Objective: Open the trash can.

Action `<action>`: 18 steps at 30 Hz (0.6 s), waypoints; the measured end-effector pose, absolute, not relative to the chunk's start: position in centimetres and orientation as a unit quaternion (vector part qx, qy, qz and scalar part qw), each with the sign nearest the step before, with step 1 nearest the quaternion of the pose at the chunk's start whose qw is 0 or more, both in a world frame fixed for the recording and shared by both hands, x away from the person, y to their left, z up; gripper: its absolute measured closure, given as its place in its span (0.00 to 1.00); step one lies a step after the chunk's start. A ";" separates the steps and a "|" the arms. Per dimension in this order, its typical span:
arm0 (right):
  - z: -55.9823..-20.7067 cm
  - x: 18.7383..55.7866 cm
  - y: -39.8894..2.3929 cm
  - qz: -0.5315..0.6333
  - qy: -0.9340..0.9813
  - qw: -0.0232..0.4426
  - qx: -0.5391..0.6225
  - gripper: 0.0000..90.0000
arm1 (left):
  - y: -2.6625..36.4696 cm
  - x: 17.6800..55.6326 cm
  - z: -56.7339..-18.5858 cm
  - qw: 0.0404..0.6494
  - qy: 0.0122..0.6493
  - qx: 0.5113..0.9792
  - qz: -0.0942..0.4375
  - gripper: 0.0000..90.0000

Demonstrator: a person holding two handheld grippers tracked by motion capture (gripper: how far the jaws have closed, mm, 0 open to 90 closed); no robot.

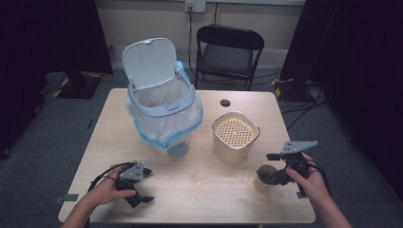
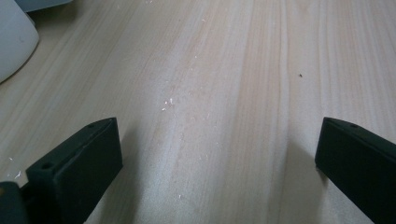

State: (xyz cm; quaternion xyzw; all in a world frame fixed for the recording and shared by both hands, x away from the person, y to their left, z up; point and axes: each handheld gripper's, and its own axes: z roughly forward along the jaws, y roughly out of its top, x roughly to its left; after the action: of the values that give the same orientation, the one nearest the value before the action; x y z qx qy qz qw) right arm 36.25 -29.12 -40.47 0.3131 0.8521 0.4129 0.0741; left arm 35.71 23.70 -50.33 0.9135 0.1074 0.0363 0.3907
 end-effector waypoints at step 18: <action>-42.7 35.0 -30.5 0.424 0.845 0.087 0.315 0.17 | 23.7 35.7 -50.3 0.390 0.108 0.914 0.036 0.00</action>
State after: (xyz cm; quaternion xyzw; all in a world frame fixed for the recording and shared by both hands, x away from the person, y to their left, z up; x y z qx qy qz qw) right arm 35.04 -30.47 -42.69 0.3150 0.8448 0.4237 0.0871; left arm 35.70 23.70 -50.33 0.9136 0.1075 0.0363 0.3904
